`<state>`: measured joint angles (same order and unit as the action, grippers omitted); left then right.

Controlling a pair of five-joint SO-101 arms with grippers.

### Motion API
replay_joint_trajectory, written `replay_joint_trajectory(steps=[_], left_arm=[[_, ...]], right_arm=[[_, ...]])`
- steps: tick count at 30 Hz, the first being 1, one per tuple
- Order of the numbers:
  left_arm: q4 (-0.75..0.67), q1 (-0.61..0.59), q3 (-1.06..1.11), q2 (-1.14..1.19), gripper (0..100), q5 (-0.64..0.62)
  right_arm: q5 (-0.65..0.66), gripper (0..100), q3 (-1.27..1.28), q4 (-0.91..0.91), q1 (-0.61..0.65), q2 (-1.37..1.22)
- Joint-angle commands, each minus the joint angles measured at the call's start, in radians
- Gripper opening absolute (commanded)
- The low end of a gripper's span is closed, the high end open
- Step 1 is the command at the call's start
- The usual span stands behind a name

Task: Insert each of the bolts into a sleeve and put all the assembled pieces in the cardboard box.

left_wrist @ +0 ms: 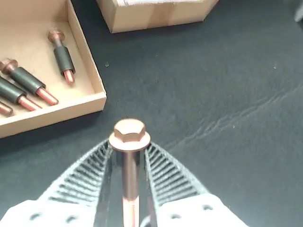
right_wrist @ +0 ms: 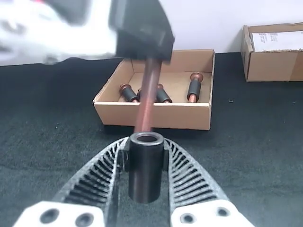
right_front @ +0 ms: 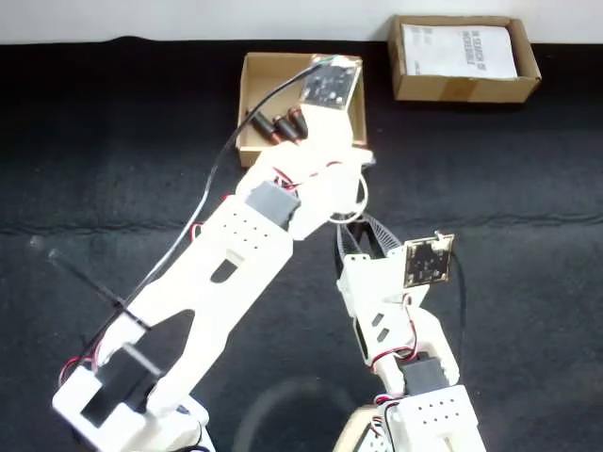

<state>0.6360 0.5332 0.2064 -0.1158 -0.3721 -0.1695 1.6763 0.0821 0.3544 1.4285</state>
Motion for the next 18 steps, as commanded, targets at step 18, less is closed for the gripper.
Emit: replay_joint_trajectory(steps=[18], left_arm=[[-0.008,-0.004,-0.143,-0.048,1,0.002]], right_arm=[[0.014,0.8,0.119,-0.021,0.001,0.019]])
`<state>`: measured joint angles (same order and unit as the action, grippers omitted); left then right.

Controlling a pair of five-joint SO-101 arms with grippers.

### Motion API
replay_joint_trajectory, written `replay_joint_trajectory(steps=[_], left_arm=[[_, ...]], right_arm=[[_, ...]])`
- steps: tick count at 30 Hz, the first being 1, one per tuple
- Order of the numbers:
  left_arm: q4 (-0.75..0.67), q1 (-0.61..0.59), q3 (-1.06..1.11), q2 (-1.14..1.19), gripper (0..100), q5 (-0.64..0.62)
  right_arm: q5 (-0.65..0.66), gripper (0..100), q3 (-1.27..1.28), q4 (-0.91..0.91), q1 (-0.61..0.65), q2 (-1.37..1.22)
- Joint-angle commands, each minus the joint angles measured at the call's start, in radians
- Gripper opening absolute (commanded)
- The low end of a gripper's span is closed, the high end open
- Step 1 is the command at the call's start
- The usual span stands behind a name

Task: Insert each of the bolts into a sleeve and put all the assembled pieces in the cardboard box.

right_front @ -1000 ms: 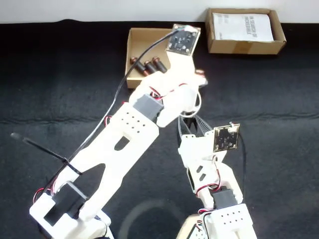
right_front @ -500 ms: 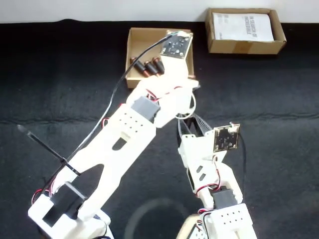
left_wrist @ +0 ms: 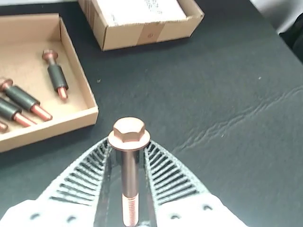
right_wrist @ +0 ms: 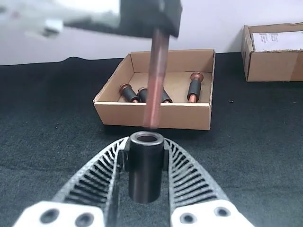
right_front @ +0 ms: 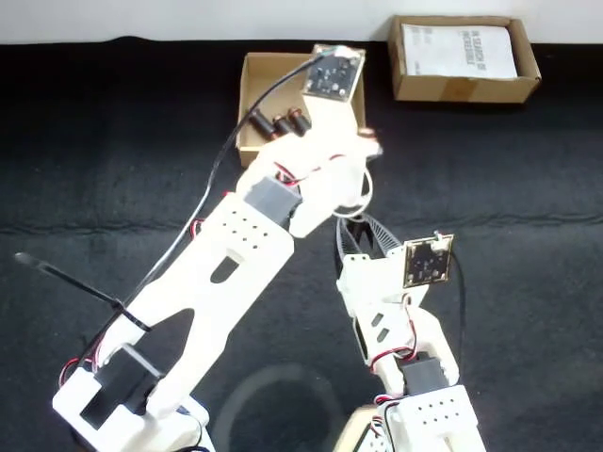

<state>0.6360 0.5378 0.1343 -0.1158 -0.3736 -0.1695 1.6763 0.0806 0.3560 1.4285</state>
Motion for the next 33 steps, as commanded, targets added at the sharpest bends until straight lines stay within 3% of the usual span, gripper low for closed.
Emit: replay_joint_trajectory(steps=[1,15,33], left_arm=[[-0.008,-0.007,-0.074,-0.048,1,0.003],[0.029,-0.007,0.142,-0.183,1,0.0],[-0.078,0.018,0.125,-0.186,1,0.002]], right_arm=[[0.014,0.8,0.119,-0.019,-0.001,0.019],[0.015,0.8,0.11,-0.019,-0.001,0.019],[0.015,0.8,0.114,-0.019,0.002,0.019]])
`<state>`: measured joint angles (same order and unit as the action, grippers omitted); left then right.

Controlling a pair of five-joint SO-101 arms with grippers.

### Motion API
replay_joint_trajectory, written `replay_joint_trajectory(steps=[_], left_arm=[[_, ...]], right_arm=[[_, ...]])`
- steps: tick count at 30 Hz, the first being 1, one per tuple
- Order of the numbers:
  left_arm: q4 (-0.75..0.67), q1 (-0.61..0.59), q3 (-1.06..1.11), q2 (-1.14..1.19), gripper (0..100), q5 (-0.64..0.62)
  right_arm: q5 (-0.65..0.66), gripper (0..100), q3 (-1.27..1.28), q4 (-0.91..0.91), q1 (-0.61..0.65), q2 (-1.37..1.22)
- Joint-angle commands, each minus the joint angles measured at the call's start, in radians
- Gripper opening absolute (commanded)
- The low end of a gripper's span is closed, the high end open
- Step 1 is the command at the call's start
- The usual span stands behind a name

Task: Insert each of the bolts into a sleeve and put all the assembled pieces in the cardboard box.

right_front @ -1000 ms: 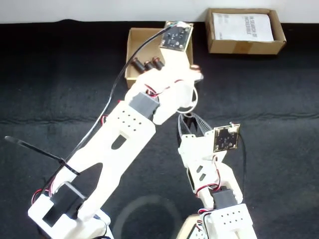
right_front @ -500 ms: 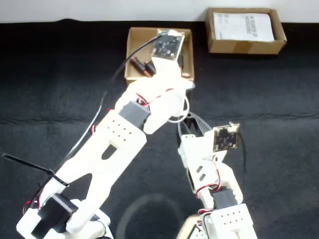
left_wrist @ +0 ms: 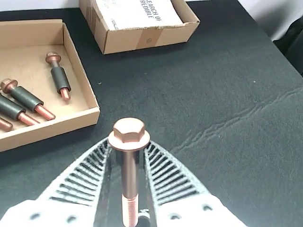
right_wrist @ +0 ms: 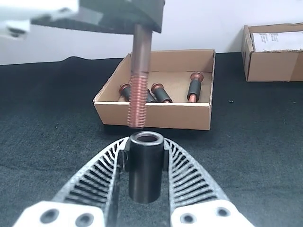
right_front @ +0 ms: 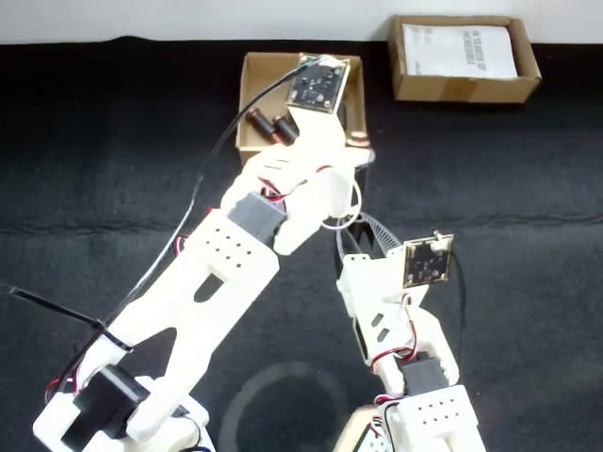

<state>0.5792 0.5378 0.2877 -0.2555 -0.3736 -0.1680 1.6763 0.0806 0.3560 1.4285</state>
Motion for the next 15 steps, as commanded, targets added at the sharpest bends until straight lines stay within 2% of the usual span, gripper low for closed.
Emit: replay_joint_trajectory(steps=[1,15], left_arm=[[-0.021,0.019,-0.028,-0.047,1,0.0],[-0.015,0.048,-0.018,-0.038,1,-0.002]], right_arm=[[0.014,0.8,0.113,-0.019,0.002,0.019],[0.014,0.8,0.11,-0.019,0.002,0.019]])
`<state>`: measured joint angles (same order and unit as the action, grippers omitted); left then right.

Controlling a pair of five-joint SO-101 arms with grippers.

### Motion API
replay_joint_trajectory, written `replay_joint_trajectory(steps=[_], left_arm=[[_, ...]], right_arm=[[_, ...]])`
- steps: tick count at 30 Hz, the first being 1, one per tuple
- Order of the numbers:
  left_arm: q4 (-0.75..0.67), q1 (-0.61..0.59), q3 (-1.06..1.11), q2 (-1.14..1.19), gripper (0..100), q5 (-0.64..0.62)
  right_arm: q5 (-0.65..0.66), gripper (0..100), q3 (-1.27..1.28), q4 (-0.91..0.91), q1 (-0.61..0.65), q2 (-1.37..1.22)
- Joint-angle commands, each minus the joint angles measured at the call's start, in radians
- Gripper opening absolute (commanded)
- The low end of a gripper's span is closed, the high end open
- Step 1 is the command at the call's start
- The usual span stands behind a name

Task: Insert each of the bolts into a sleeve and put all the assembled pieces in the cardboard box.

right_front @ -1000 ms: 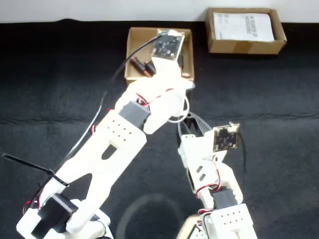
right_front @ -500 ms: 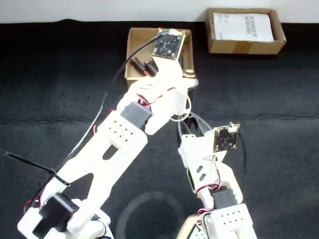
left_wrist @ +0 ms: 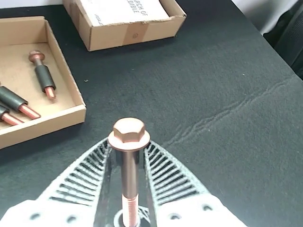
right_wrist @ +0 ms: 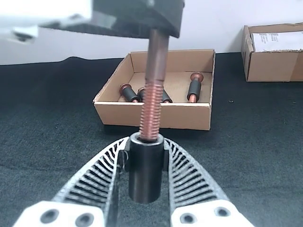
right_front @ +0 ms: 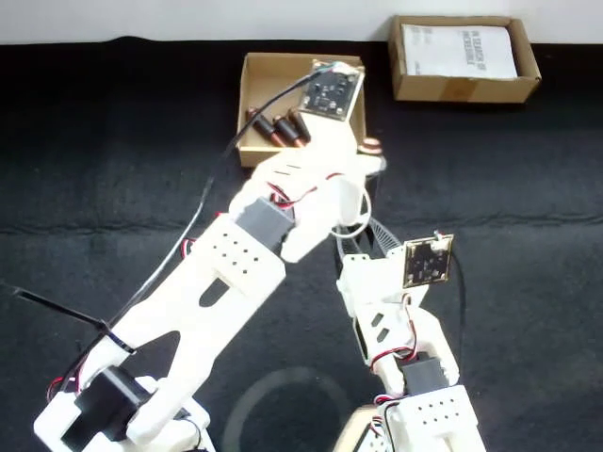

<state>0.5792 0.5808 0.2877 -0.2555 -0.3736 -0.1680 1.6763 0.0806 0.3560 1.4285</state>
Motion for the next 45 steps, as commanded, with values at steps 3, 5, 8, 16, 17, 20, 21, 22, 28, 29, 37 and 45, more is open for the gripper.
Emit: replay_joint_trajectory(steps=[3,5,8,16,17,20,21,22,28,29,37,45], left_arm=[[-0.017,0.004,0.001,-0.038,1,-0.002],[-0.017,0.01,0.027,-0.039,1,-0.002],[-0.021,0.008,0.068,-0.045,1,-0.002],[-0.014,0.01,0.171,-0.047,1,0.002],[-0.014,0.01,0.188,-0.047,1,0.002],[0.032,0.013,0.219,-0.047,1,0.003],[0.068,0.013,0.219,-0.047,2,0.003],[0.104,0.013,0.219,-0.048,3,0.003],[0.327,0.004,0.225,-0.142,25,0.0],[0.367,0.004,0.222,-0.174,28,0.0],[0.542,0.028,0.217,-0.47,32,0.02],[0.6,-0.099,0.234,-0.696,17,0.054]], right_arm=[[0.014,0.8,0.11,-0.019,0.002,0.019],[0.014,0.8,0.11,-0.019,0.002,0.019],[0.014,0.8,0.11,-0.019,0.001,0.019],[0.014,0.8,0.11,-0.019,0.001,0.019],[0.014,0.8,0.11,-0.019,0.001,0.019],[0.014,0.8,0.11,-0.019,-0.002,0.019],[0.014,0.8,0.108,-0.019,-0.01,0.019],[0.014,0.8,0.107,-0.019,-0.016,0.019],[0.014,0.8,0.077,-0.018,-0.042,0.018],[0.014,0.8,0.076,-0.018,-0.042,0.016],[0.014,0.8,0.079,-0.015,-0.042,0.015],[0.008,0.8,-0.041,0.071,-0.058,0.012]])
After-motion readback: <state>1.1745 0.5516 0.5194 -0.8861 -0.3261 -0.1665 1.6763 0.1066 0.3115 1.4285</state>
